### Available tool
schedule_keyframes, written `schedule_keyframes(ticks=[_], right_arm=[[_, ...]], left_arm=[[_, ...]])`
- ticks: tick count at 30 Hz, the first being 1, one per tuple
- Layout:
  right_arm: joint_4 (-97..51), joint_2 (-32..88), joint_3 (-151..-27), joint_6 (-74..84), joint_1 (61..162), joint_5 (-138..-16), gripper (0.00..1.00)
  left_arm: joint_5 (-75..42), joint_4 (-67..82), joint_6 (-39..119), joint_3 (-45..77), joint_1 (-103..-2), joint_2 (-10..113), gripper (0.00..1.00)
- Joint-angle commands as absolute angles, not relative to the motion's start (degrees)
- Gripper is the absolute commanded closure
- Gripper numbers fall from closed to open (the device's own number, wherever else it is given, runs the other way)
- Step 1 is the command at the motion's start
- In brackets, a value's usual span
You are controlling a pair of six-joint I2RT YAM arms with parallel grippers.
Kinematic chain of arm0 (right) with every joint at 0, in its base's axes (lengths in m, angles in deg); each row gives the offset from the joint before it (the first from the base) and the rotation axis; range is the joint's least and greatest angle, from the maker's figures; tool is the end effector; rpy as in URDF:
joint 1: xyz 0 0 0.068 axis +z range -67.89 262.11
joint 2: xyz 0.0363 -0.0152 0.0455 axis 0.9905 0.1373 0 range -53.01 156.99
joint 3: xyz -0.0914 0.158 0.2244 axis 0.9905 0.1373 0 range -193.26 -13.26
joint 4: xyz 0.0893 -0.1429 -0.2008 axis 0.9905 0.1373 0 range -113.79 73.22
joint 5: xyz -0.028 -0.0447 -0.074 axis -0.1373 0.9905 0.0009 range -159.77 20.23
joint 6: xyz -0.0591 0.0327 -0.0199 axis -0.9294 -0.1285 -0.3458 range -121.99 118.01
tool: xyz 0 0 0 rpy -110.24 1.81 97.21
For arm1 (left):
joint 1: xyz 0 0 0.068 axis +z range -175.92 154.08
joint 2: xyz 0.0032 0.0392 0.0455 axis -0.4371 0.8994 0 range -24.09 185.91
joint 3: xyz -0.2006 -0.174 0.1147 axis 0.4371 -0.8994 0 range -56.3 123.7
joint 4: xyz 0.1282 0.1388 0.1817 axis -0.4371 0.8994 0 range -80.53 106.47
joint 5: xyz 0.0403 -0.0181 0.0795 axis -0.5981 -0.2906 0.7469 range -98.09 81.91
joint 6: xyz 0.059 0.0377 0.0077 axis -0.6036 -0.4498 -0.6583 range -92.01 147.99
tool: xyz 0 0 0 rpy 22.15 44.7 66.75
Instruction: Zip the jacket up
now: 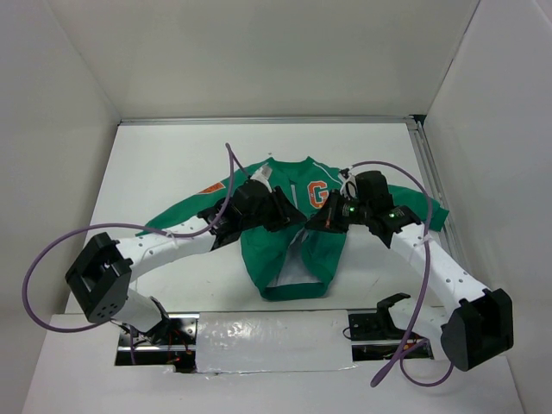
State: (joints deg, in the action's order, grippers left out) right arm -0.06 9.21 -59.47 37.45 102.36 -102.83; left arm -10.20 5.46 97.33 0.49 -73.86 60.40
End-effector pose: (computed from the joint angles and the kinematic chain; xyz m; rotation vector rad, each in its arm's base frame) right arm 0.2104 0.1111 0.2738 0.0702 2.4161 1.1752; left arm 0.2389 -0.2680 0.2792 -0.3918 2.2200 -1.2789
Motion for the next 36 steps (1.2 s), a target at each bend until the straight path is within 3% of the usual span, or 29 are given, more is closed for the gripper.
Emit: schedule_keyframes(ticks=[1, 4, 17, 23, 24, 29, 31, 36], right_arm=[[0.4, 8.9, -60.6, 37.8, 102.9, -100.5, 1.00], [-0.1, 8.3, -61.3, 38.3, 103.0, -100.2, 1.00], [-0.2, 5.8, -62.8, 38.3, 103.8, -101.6, 1.00], [3.1, 5.9, -65.9, 37.0, 103.6, -100.6, 1.00], [3.9, 6.1, -66.3, 36.5, 103.5, -100.2, 1.00], [8.8, 7.8, -69.9, 34.6, 102.4, -100.4, 1.00], [11.5, 8.9, -72.3, 33.5, 102.3, -100.4, 1.00], [16.7, 11.4, -77.3, 32.0, 102.1, -99.9, 1.00]], left_arm=[[-12.0, 0.1, 99.0, 0.3, -73.6, 58.0, 0.57], [-12.2, -1.2, 99.4, -1.4, -73.6, 56.3, 0.44], [-13.7, 1.3, 101.3, 2.0, -73.6, 59.4, 0.52], [-8.4, 6.5, 98.7, 1.4, -73.6, 55.1, 0.36], [-8.4, 7.3, 94.5, 1.0, -73.6, 54.1, 0.29], [-4.2, 5.8, 73.3, -0.2, -73.8, 50.0, 0.14], [-7.1, 2.4, 57.6, 0.0, -74.3, 50.3, 0.06], [-0.7, -2.6, 30.1, -1.9, -78.9, 52.7, 0.06]])
